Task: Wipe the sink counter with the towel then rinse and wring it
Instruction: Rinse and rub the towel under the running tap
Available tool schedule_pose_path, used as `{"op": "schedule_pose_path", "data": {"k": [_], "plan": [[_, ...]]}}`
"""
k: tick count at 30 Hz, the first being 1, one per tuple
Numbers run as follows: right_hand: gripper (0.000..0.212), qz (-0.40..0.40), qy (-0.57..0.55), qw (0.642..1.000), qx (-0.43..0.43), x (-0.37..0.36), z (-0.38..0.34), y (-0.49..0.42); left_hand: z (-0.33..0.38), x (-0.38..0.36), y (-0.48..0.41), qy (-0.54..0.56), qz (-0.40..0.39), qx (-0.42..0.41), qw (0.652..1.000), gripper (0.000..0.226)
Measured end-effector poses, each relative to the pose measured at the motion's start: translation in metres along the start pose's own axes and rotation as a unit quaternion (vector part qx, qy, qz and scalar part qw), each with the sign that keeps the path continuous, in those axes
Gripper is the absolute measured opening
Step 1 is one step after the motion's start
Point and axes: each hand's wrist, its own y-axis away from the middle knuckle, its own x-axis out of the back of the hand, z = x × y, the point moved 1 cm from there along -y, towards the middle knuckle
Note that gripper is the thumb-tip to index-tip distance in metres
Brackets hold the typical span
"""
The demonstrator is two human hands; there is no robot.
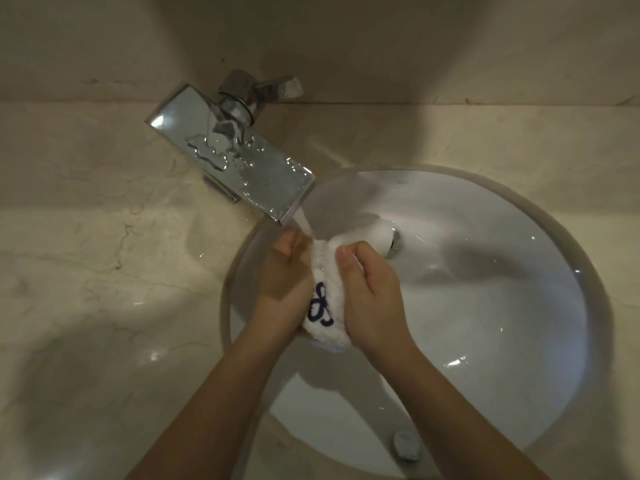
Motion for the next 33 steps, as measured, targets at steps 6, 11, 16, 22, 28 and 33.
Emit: {"op": "schedule_pose_path", "data": {"k": [6,11,16,22,28,33], "plan": [[0.036,0.033,-0.017,0.999,-0.037,-0.011,0.010,-0.039,-0.001,0.001,0.008,0.003,-0.003,0.014,1.000,0.042],[0.038,-0.001,-0.010,1.000,-0.009,-0.017,-0.001,-0.025,-0.001,0.009,-0.005,0.010,0.049,-0.028,0.998,0.011],[0.036,-0.027,-0.052,0.998,0.026,0.004,-0.003,0.011,-0.003,0.003,0.004,0.076,0.009,-0.023,0.997,0.015],[0.037,-0.083,0.033,0.992,-0.093,-0.012,0.002,-0.060,-0.014,-0.005,0.030,0.012,0.084,-0.114,0.990,0.030],[0.030,-0.039,-0.266,0.941,-0.205,0.004,0.016,-0.030,-0.020,0.004,0.046,0.122,0.024,-0.064,0.990,0.018],[0.051,-0.076,-0.438,0.843,-0.302,0.031,0.024,-0.018,-0.027,0.011,0.036,0.252,-0.061,0.139,0.956,0.056]]}}
